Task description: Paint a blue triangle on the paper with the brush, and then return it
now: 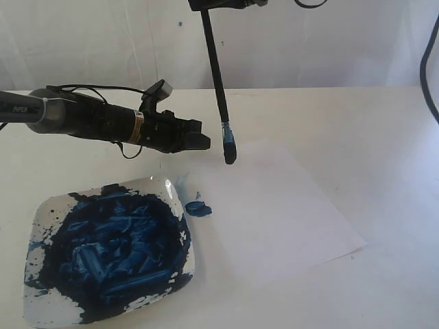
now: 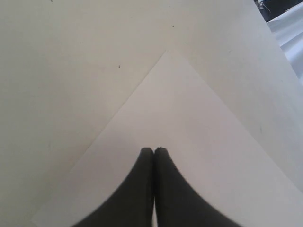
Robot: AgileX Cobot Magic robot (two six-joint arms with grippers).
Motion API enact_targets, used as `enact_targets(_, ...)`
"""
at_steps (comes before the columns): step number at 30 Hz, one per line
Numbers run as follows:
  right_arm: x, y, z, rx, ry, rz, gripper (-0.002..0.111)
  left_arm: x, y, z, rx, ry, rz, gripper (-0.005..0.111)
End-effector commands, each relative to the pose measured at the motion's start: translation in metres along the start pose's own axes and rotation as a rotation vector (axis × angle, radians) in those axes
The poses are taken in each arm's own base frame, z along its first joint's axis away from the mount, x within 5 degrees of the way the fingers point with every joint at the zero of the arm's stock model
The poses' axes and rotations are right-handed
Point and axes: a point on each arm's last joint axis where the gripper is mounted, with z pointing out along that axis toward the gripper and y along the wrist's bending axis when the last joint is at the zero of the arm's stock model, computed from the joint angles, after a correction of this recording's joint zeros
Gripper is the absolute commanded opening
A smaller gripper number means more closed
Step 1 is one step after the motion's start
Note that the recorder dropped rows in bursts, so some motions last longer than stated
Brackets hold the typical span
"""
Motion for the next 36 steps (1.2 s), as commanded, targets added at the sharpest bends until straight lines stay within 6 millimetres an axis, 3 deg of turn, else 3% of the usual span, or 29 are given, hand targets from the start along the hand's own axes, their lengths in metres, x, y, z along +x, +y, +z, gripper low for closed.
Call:
enact_targets(1,0.0,-0.001,-0.003,0.003,-0.003,0.006,0.0,0.006,0.002,0.006,-0.001,0.02,-0.003,0.0)
enact_targets(7,0.0,-0.001,-0.003,0.003,-0.003,0.006,0.0,0.017,0.012,0.013,-0.001,0.046,-0.027,0.0)
enact_targets(18,0.0,-0.001,-0.003,0.003,-0.003,0.006,0.0,0.015,0.015,0.013,-0.035,0.033,-0.019,0.0)
enact_targets(36,0.0,-0.001,-0.003,0.003,-0.003,0.006,0.0,0.015,0.015,0.014,-0.037,0.036,0.207,0.0)
